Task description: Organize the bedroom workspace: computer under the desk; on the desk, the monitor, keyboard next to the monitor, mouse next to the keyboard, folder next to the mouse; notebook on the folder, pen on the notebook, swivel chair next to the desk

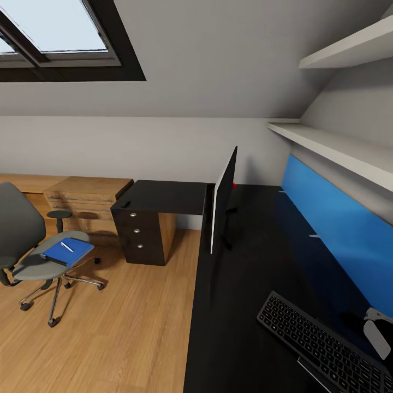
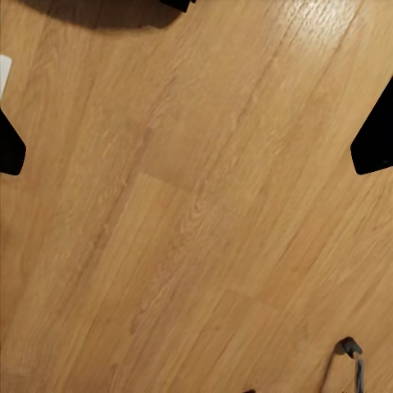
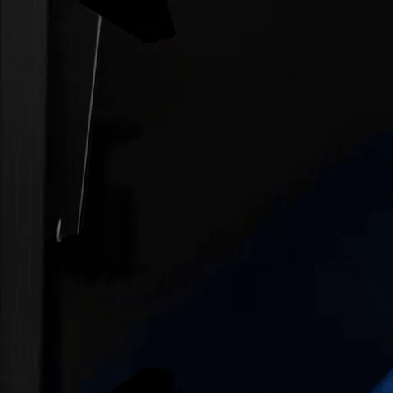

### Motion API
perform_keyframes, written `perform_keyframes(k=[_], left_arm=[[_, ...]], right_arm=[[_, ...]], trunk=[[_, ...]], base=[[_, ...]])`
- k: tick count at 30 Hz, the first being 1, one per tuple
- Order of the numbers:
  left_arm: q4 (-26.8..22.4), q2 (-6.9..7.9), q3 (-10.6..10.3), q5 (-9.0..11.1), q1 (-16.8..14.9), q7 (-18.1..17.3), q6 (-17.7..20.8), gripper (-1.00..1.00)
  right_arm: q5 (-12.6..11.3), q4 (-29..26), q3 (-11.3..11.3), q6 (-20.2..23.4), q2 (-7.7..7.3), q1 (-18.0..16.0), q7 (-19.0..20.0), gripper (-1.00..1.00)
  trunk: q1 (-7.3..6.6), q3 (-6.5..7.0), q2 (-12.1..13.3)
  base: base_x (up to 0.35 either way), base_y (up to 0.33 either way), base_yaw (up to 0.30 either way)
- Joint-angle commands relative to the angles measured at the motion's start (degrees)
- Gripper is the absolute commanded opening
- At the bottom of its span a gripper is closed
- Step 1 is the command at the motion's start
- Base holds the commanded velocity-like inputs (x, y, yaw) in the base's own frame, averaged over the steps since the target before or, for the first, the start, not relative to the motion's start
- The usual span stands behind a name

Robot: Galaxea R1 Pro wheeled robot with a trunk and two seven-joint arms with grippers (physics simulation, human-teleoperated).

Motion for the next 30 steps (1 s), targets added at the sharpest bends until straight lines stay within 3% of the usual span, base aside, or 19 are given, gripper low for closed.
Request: perform_keyframes(k=[1, 30], left_arm=[[-0.2, -0.04, 0.0, 0.5, 0.0, 0.1, 0.2, 1.00], [-1.6, -0.11, 0.2, 0.5, 0.0, 0.0, 0.2, 1.00]], right_arm=[[-0.6, -0.1, 0.0, 0.3, 0.00, 0.0, -0.4, 1.00], [-0.5, 0.3, 0.0, 0.8, 0.01, -0.1, -2.8, 1.00]], trunk=[[0.02, -0.07, -0.1], [0.02, -0.07, -0.1]], base=[[0.000, 0.000, 0.000], [-0.063, 0.000, 0.000]])
